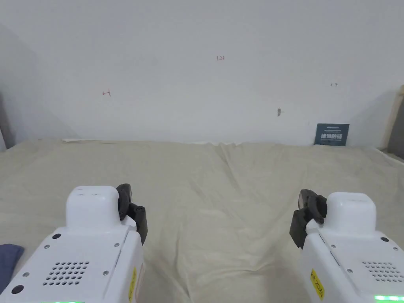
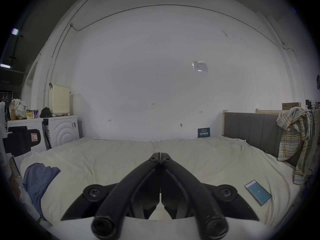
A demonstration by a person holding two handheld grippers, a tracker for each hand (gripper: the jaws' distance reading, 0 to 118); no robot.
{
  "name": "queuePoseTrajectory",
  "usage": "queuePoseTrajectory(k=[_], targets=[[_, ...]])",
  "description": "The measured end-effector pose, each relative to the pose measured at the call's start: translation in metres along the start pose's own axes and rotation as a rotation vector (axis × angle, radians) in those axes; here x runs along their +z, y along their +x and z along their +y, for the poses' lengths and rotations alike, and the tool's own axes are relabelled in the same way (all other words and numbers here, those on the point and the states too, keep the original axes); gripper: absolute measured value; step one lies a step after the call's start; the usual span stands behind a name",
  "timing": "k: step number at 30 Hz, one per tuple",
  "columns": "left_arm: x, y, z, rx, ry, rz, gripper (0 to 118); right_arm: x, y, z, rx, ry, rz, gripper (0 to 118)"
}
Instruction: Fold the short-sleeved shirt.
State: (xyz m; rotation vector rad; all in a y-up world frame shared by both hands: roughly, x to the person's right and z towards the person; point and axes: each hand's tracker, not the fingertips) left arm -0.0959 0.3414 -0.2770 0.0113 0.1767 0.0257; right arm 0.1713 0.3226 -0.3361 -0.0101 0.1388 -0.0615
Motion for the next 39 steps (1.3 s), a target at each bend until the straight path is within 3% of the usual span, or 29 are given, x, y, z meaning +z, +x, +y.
queuePoseTrajectory(k=[7, 12, 23, 26, 35, 39], targets=[[0.013, -0.037, 0.005, -0.009, 0.002, 0.106, 0, -0.012, -0.044, 0.001, 0.025, 0.002, 0.114, 0], [0.033, -0.074, 0.009, -0.033, -0.002, 0.238, 0, -0.023, -0.088, 0.0, 0.011, -0.011, 0.262, 0], [0.111, -0.165, 0.012, -0.086, -0.022, 0.608, 0, -0.008, -0.227, -0.017, -0.007, -0.048, 0.659, 0], [0.124, -0.182, 0.011, -0.056, -0.03, 0.636, 0, 0.002, -0.253, -0.024, 0.013, -0.07, 0.739, 0], [0.121, -0.215, -0.016, -0.026, -0.097, 0.685, 0, 0.005, -0.293, -0.044, 0.062, -0.12, 0.81, 0], [0.101, -0.233, -0.032, -0.009, -0.155, 0.665, 0, -0.007, -0.305, -0.054, 0.076, -0.154, 0.799, 0]])
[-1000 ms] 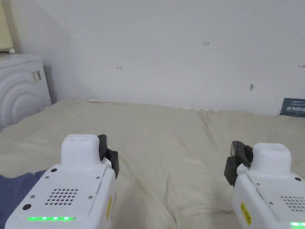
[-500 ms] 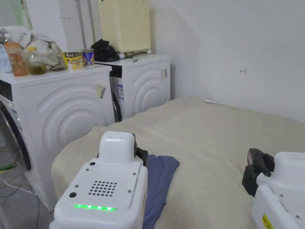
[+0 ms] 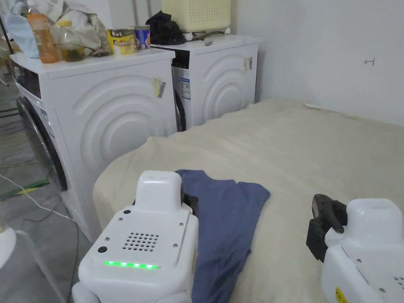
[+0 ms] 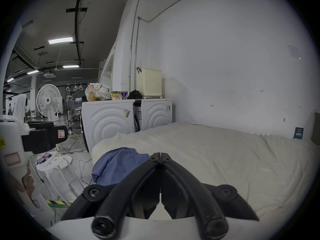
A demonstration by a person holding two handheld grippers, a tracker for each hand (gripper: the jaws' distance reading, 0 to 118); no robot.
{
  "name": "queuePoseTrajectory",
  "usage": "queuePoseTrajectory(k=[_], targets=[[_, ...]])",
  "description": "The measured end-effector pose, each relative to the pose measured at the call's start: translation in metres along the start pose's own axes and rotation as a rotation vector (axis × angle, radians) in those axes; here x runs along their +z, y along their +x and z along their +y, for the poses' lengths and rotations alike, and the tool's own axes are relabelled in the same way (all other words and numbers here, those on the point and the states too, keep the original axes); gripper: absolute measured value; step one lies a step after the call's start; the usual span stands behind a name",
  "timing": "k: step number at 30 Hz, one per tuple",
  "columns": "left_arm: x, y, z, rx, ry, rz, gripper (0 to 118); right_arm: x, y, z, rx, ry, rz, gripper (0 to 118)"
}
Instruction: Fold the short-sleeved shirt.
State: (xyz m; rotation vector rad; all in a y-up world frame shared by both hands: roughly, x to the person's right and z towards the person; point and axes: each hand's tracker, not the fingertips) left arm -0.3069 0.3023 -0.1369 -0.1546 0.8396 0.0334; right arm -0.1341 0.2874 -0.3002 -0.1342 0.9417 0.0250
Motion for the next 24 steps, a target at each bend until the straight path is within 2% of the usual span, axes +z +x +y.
queuePoseTrajectory(k=[17, 19, 20, 21, 22, 24], targets=[[-0.186, 0.017, -0.098, 0.106, -0.505, -0.163, 0, -0.08, 0.02, -0.04, 0.023, -0.166, -0.051, 0], [-0.199, 0.021, -0.109, 0.093, -0.538, -0.123, 0, -0.086, 0.023, -0.044, 0.017, -0.182, -0.046, 0], [-0.205, 0.022, -0.115, 0.069, -0.576, -0.129, 5, -0.088, 0.024, -0.046, 0.016, -0.19, -0.046, 0], [-0.21, 0.024, -0.117, 0.055, -0.617, -0.135, 25, -0.09, 0.025, -0.048, 0.018, -0.198, -0.047, 0], [-0.212, 0.025, -0.121, 0.053, -0.636, -0.168, 54, -0.092, 0.026, -0.05, 0.02, -0.202, -0.049, 0], [-0.213, 0.023, -0.126, 0.09, -0.617, -0.175, 95, -0.095, 0.028, -0.053, 0.018, -0.215, -0.052, 0]])
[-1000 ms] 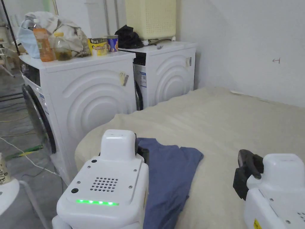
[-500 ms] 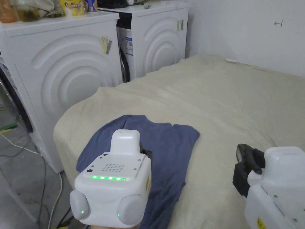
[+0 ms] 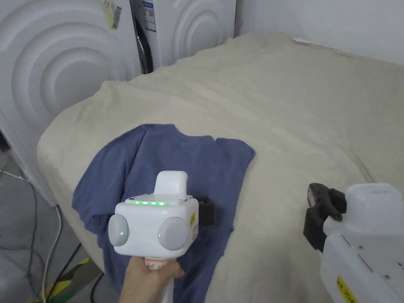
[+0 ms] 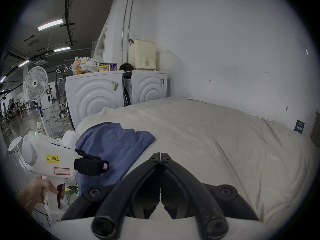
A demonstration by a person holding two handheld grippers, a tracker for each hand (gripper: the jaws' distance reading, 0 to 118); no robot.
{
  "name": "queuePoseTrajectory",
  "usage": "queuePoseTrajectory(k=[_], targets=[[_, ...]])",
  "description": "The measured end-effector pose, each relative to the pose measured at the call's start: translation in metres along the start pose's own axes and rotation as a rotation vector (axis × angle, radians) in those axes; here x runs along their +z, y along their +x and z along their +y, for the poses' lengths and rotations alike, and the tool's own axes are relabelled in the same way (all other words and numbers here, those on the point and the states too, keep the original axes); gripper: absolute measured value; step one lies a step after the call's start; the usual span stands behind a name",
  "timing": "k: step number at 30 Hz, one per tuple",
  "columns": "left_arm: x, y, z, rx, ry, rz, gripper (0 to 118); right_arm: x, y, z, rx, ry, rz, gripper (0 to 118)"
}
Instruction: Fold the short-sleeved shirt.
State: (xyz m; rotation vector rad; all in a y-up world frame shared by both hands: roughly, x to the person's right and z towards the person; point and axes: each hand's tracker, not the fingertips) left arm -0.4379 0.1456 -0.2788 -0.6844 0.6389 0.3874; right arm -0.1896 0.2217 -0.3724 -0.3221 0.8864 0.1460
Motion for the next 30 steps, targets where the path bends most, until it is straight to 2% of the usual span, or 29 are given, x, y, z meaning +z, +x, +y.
queuePoseTrajectory(k=[1, 2, 4, 8, 10, 12, 15, 16, 17, 18, 19, 20, 26, 30], targets=[[0.001, 0.001, 0.0, 0.003, 0.002, 0.004, 110, -0.001, 0.001, -0.001, -0.002, -0.005, 0.001, 0], [0.003, 0.002, 0.001, 0.01, 0.008, 0.015, 113, -0.002, 0.002, -0.001, -0.002, -0.01, 0.003, 0], [0.004, 0.004, 0.004, 0.002, 0.04, 0.004, 113, -0.003, 0.003, -0.002, -0.001, -0.016, -0.002, 0], [-0.012, 0.011, 0.014, -0.049, -0.012, 0.014, 112, -0.003, 0.005, -0.004, 0.008, -0.026, -0.008, 0], [-0.026, 0.013, 0.013, -0.04, -0.042, 0.009, 104, -0.001, 0.006, -0.005, 0.007, -0.026, -0.011, 0], [-0.03, 0.015, 0.008, -0.013, -0.052, 0.014, 102, -0.001, 0.008, -0.005, 0.008, -0.031, -0.015, 0], [-0.019, 0.019, 0.012, -0.026, -0.049, 0.007, 81, 0.001, 0.012, -0.004, 0.009, -0.036, -0.023, 0], [-0.016, 0.021, 0.012, -0.027, -0.042, 0.007, 81, 0.002, 0.014, -0.003, 0.005, -0.036, -0.023, 0], [-0.012, 0.024, 0.015, -0.028, -0.033, 0.009, 59, 0.003, 0.015, -0.003, -0.001, -0.037, -0.024, 0], [-0.01, 0.026, 0.018, -0.014, -0.014, 0.055, 23, 0.004, 0.016, -0.003, -0.007, -0.036, -0.029, 0], [-0.015, 0.027, 0.02, -0.021, -0.016, 0.14, 4, 0.006, 0.017, -0.002, -0.012, -0.036, -0.03, 0], [-0.02, 0.028, 0.019, -0.031, -0.075, 0.065, 4, 0.009, 0.019, -0.002, -0.018, -0.035, -0.03, 0], [0.004, 0.023, 0.03, 0.01, -0.044, 0.061, 4, 0.034, 0.029, 0.006, -0.017, -0.012, -0.052, 0], [0.038, 0.025, 0.04, -0.023, 0.013, 0.078, 4, 0.065, 0.045, 0.018, -0.059, 0.048, -0.06, 0]])
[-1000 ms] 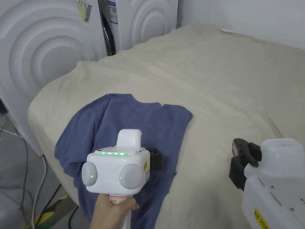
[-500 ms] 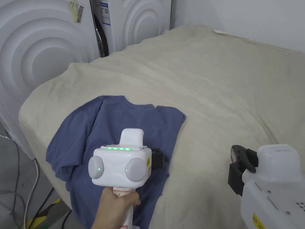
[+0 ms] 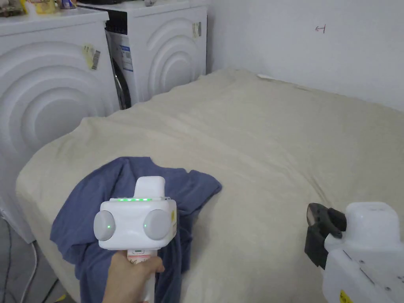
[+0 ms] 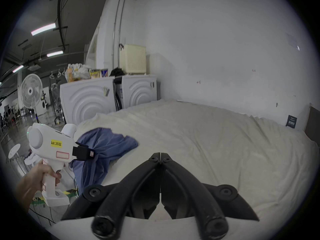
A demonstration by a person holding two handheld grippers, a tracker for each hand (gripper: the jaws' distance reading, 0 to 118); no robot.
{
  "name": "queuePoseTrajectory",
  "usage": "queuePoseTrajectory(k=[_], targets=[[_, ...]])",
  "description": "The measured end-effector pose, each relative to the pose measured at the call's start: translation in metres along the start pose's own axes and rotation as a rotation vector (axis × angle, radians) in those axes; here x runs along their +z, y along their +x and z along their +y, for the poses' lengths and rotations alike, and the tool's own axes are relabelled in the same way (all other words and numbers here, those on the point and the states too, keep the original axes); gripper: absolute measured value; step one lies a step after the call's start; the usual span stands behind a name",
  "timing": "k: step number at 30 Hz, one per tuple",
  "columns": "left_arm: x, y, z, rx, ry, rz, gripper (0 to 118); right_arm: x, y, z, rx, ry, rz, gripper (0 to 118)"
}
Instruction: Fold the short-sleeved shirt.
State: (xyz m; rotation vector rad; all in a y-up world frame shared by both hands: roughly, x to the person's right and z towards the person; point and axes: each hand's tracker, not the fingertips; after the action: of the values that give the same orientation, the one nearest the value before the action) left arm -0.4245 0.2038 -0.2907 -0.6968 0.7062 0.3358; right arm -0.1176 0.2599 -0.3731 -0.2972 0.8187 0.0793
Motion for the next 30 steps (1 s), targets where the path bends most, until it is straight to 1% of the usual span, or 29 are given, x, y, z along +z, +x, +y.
queuePoseTrajectory(k=[3, 4, 5, 7, 9, 13, 15, 18, 21, 24, 25, 27, 29, 30], targets=[[0.035, 0.003, 0.011, -0.011, 0.071, 0.012, 4, 0.023, 0.01, 0.009, 0.026, 0.035, -0.034, 0], [0.048, 0.004, 0.017, 0.015, 0.093, 0.015, 4, 0.032, 0.014, 0.011, 0.035, 0.049, -0.053, 0], [0.062, 0.006, 0.023, 0.012, 0.118, -0.015, 4, 0.039, 0.018, 0.012, 0.037, 0.057, -0.06, 0], [0.095, 0.017, 0.036, 0.0, 0.197, -0.028, 4, 0.057, 0.028, 0.015, 0.016, 0.077, -0.074, 0], [0.125, 0.033, 0.051, -0.042, 0.272, -0.032, 4, 0.074, 0.038, 0.017, -0.009, 0.096, -0.086, 0], [0.188, 0.07, 0.083, -0.088, 0.387, -0.155, 4, 0.11, 0.059, 0.018, -0.002, 0.139, -0.173, 0], [0.219, 0.091, 0.093, -0.091, 0.454, -0.227, 4, 0.129, 0.071, 0.018, -0.012, 0.155, -0.192, 0], [0.255, 0.133, 0.103, -0.163, 0.533, -0.294, 4, 0.161, 0.093, 0.018, -0.029, 0.187, -0.248, 0], [0.286, 0.181, 0.102, -0.223, 0.562, -0.382, 4, 0.195, 0.114, 0.016, -0.025, 0.218, -0.34, 0], [0.31, 0.228, 0.09, -0.278, 0.576, -0.551, 4, 0.222, 0.137, 0.011, -0.021, 0.217, -0.433, 0], [0.317, 0.245, 0.085, -0.305, 0.58, -0.583, 4, 0.232, 0.145, 0.008, -0.029, 0.218, -0.46, 0], [0.326, 0.285, 0.071, -0.382, 0.583, -0.628, 4, 0.251, 0.164, 0.001, -0.075, 0.217, -0.504, 0], [0.328, 0.319, 0.055, -0.431, 0.541, -0.709, 4, 0.27, 0.18, -0.006, -0.12, 0.222, -0.551, 0], [0.327, 0.336, 0.044, -0.428, 0.503, -0.761, 4, 0.28, 0.188, -0.01, -0.135, 0.226, -0.571, 0]])
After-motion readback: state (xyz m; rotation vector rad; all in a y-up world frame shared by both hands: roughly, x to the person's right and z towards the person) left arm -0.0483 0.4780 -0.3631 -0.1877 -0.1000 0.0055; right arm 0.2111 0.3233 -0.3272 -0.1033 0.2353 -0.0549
